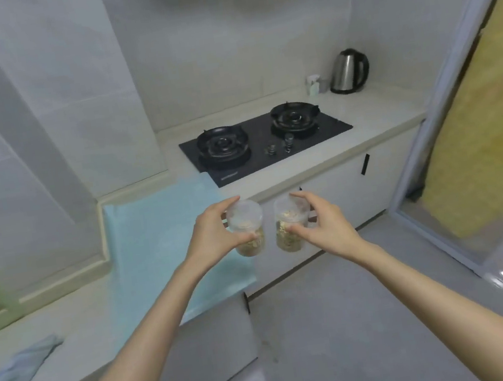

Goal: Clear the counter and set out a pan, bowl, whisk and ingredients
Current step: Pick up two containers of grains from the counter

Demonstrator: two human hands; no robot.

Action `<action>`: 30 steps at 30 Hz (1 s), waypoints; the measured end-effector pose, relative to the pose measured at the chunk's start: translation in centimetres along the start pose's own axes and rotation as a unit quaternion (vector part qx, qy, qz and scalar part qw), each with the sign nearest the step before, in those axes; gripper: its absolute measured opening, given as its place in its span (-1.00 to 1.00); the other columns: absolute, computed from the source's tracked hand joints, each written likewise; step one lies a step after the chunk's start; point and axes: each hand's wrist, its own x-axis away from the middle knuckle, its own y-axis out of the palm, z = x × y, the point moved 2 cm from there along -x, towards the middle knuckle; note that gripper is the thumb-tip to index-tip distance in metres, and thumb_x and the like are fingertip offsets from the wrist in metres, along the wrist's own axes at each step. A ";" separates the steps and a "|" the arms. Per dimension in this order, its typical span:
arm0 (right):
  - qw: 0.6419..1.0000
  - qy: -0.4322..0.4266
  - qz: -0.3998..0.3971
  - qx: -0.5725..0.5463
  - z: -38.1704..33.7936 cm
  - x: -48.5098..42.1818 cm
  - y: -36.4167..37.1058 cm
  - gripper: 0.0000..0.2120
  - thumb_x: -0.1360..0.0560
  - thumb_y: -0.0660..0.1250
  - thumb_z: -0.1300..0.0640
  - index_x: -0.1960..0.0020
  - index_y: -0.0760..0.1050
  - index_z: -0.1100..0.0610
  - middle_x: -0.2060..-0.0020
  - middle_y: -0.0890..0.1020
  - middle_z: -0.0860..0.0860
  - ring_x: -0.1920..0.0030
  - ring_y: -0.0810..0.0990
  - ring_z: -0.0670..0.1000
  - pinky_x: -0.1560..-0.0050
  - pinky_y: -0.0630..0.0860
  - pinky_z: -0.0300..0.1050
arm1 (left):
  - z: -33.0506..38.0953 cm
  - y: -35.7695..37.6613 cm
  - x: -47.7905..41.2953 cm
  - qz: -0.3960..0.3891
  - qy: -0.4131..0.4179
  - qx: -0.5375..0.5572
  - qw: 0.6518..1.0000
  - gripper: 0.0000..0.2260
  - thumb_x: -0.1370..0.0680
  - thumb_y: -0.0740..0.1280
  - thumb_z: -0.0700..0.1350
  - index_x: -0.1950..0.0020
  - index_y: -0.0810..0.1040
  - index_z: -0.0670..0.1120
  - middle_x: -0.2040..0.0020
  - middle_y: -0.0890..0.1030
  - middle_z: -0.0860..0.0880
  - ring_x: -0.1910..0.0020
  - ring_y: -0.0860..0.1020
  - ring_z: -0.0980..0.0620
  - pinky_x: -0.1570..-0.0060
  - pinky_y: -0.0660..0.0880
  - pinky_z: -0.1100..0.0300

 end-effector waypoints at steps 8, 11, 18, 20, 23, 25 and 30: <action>0.996 0.039 0.081 0.020 5.9 -10.1 -8.4 -0.42 -0.44 0.45 0.03 -0.40 0.32 -0.05 -0.19 0.45 -0.13 -0.17 0.42 -0.16 -0.11 0.37 -0.28 | 3.6 6.5 -16.1 -0.048 0.059 0.009 0.997 -0.26 -0.21 0.62 -0.05 -0.36 0.46 0.01 -0.28 0.51 0.01 -0.18 0.51 0.07 -0.22 0.46 0.19; 0.994 0.051 0.100 0.016 9.6 -13.6 -11.9 -0.42 -0.43 0.45 0.02 -0.39 0.32 -0.06 -0.21 0.48 -0.11 -0.18 0.44 -0.13 -0.07 0.40 -0.30 | 5.1 10.5 -21.5 -0.056 0.065 0.013 0.996 -0.26 -0.20 0.62 -0.04 -0.36 0.46 0.01 -0.29 0.51 0.02 -0.21 0.50 0.08 -0.26 0.43 0.17; 0.993 0.048 0.102 0.027 19.6 -22.2 -21.4 -0.40 -0.40 0.47 0.02 -0.38 0.34 -0.04 -0.22 0.51 -0.06 -0.20 0.47 -0.06 -0.17 0.50 -0.12 | 8.5 21.1 -32.1 -0.048 0.046 0.025 0.997 -0.23 -0.17 0.62 0.03 -0.35 0.46 0.04 -0.26 0.52 0.07 -0.19 0.50 0.11 -0.24 0.47 0.06; 0.994 0.046 0.091 0.027 22.3 -24.8 -24.6 -0.39 -0.38 0.48 0.03 -0.37 0.35 -0.05 -0.21 0.52 -0.06 -0.19 0.50 -0.04 -0.19 0.52 -0.03 | 10.0 24.1 -34.8 -0.040 0.041 0.030 0.998 -0.23 -0.19 0.62 0.00 -0.36 0.45 0.03 -0.28 0.51 0.05 -0.21 0.48 0.10 -0.26 0.46 0.04; 0.996 0.041 0.073 0.018 26.2 -29.2 -29.6 -0.39 -0.37 0.49 0.01 -0.36 0.34 -0.07 -0.22 0.51 -0.08 -0.20 0.50 -0.06 -0.19 0.53 0.02 | 12.4 28.5 -39.1 -0.024 0.026 0.034 0.999 -0.24 -0.21 0.62 -0.03 -0.37 0.44 0.01 -0.28 0.51 0.02 -0.21 0.49 0.07 -0.25 0.46 0.03; 0.997 0.036 0.067 0.011 28.3 -32.4 -32.6 -0.39 -0.37 0.49 0.02 -0.36 0.35 -0.05 -0.22 0.49 -0.11 -0.21 0.48 -0.10 -0.20 0.52 0.01 | 13.5 31.0 -42.3 -0.015 0.017 0.031 0.999 -0.23 -0.20 0.62 0.01 -0.37 0.44 0.02 -0.28 0.52 0.04 -0.22 0.48 0.08 -0.23 0.47 0.02; 0.998 0.027 0.063 0.005 32.4 -39.3 -36.8 -0.40 -0.39 0.50 0.04 -0.36 0.37 0.02 -0.18 0.51 -0.11 -0.18 0.49 -0.10 -0.18 0.52 -0.01 | 15.3 35.0 -49.5 -0.004 0.006 -0.004 1.000 -0.25 -0.22 0.61 0.04 -0.36 0.45 -0.01 -0.28 0.53 0.06 -0.26 0.46 0.09 -0.27 0.38 0.16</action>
